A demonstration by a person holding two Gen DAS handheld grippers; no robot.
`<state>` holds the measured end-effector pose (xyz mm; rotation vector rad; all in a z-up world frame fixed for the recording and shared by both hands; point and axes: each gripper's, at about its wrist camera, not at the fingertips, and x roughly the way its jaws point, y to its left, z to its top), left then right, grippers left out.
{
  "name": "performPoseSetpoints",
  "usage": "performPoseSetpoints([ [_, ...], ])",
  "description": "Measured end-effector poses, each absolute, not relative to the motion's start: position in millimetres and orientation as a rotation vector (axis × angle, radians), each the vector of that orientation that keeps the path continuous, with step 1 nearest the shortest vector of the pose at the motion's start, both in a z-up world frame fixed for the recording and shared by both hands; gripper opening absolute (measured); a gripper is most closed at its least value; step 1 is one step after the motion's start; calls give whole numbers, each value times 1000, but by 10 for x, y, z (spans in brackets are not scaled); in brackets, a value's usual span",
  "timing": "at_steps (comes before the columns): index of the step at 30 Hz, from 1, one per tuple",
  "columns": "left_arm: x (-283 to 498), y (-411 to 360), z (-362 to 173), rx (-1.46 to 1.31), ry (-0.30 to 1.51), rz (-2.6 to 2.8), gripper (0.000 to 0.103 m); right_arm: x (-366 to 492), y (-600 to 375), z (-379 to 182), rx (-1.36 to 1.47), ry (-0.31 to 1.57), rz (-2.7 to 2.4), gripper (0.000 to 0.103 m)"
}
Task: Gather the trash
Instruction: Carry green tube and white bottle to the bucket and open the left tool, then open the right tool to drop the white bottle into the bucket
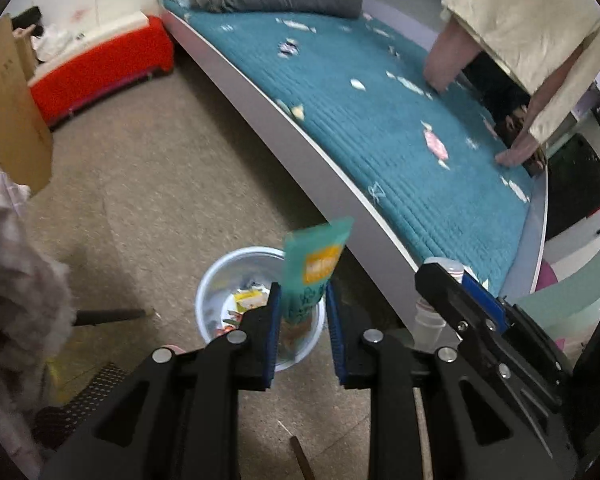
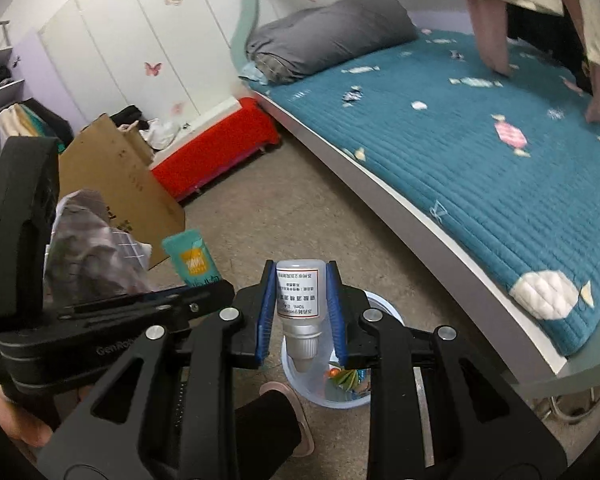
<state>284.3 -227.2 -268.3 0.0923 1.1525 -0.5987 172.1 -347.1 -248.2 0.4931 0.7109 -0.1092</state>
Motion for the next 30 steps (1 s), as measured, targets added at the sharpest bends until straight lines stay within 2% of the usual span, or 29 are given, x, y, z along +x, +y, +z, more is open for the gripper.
performPoseSetpoints([
  [2, 2890, -2306, -2765, 83, 1151, -598, 23, 1743, -3522, -2586, 515, 724, -124, 24],
  [3, 2911, -2309, -2817, 84, 1166, -594, 37, 1753, -3546, -2640, 523, 735, -128, 24],
  [5, 2951, -2314, -2932, 92, 1211, -575, 51, 1790, -3566, -2713, 528, 749, -137, 24],
  [13, 2973, -2168, -3190, 144, 1273, -496, 57, 1840, -3543, -2982, 552, 810, -117, 24],
  [25, 3057, -1885, -2980, 182, 1196, -363, 69, 1980, -3395, -2990, 590, 806, -57, 26],
  [26, 3062, -1864, -2945, 186, 1182, -349, 72, 1993, -3395, -2989, 603, 797, -47, 28],
  [28, 3064, -1831, -2898, 186, 1167, -335, 74, 2008, -3411, -2995, 632, 788, -45, 54],
  [30, 3072, -1815, -2871, 185, 1165, -325, 75, 2009, -3419, -2981, 629, 779, -59, 55],
])
